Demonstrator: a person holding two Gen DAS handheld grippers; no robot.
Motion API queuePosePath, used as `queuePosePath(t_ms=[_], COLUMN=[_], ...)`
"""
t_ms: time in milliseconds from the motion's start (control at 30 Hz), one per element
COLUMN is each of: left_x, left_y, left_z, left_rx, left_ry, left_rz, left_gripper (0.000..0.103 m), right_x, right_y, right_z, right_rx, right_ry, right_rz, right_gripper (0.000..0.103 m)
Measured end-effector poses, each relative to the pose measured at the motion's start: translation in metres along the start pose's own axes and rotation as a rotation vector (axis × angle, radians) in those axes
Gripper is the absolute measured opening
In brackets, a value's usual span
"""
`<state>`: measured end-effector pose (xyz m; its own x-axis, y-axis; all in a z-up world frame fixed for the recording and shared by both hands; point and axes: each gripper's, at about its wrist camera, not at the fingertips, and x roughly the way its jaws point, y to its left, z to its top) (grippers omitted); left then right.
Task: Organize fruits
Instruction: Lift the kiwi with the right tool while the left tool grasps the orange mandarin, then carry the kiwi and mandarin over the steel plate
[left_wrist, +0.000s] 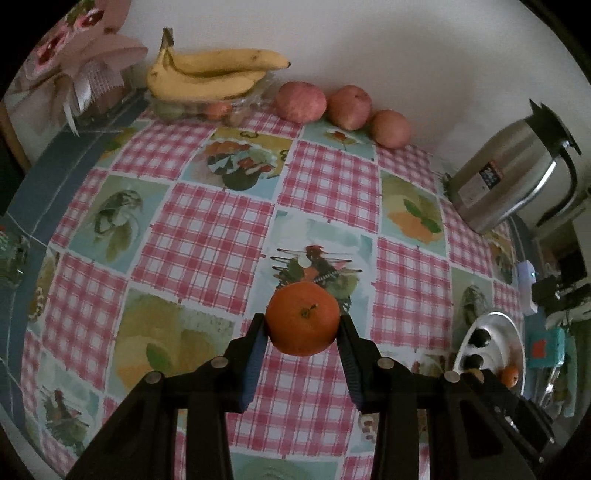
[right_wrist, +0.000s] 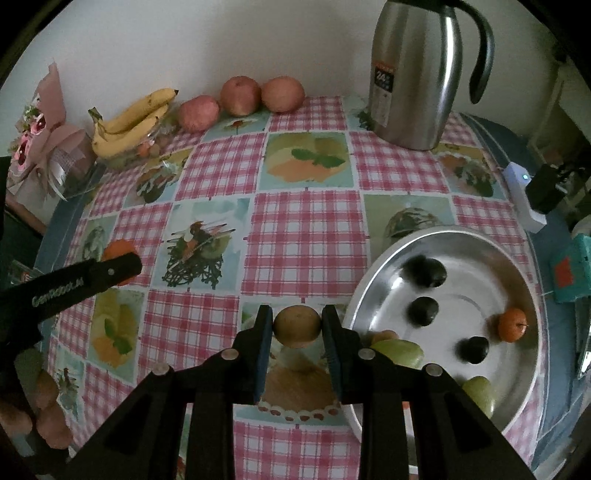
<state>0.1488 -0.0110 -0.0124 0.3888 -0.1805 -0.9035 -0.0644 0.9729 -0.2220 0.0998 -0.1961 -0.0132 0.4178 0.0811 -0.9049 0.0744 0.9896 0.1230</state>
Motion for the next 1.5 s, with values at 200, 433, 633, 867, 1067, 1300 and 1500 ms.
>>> queuePosePath(t_ms=[200, 433, 633, 867, 1067, 1300, 1500], left_x=[-0.007, -0.010, -0.011, -0.005, -0.002, 0.005, 0.014], left_y=[-0.012, -0.039, -0.077, -0.121, -0.150, -0.168, -0.176], left_z=[-0.008, -0.026, -0.045, -0.066, -0.085, -0.099, -0.107], left_rx=[0.022, 0.076, 0.167, 0.284, 0.369, 0.427, 0.441], left_ry=[0.000, 0.018, 0.033, 0.073, 0.109, 0.153, 0.193], left_rz=[-0.024, -0.073, -0.092, -0.126, -0.162, -0.174, -0.187], left_gripper=[0.041, 0.041, 0.041, 0.041, 0.041, 0.041, 0.041], right_x=[-0.010, -0.011, -0.010, -0.016, -0.025, -0.024, -0.016], right_y=[-0.007, -0.029, -0.064, -0.109, -0.131, -0.145, -0.148], right_z=[-0.001, -0.002, -0.005, -0.014, -0.018, -0.026, -0.029], right_rx=[0.004, 0.045, 0.120, 0.236, 0.294, 0.342, 0.355], right_ry=[-0.017, -0.006, 0.010, 0.009, -0.006, 0.004, 0.037], right_rz=[-0.015, -0.030, -0.078, -0.092, -0.101, -0.084, -0.078], right_gripper=[0.028, 0.028, 0.028, 0.028, 0.029, 0.029, 0.029])
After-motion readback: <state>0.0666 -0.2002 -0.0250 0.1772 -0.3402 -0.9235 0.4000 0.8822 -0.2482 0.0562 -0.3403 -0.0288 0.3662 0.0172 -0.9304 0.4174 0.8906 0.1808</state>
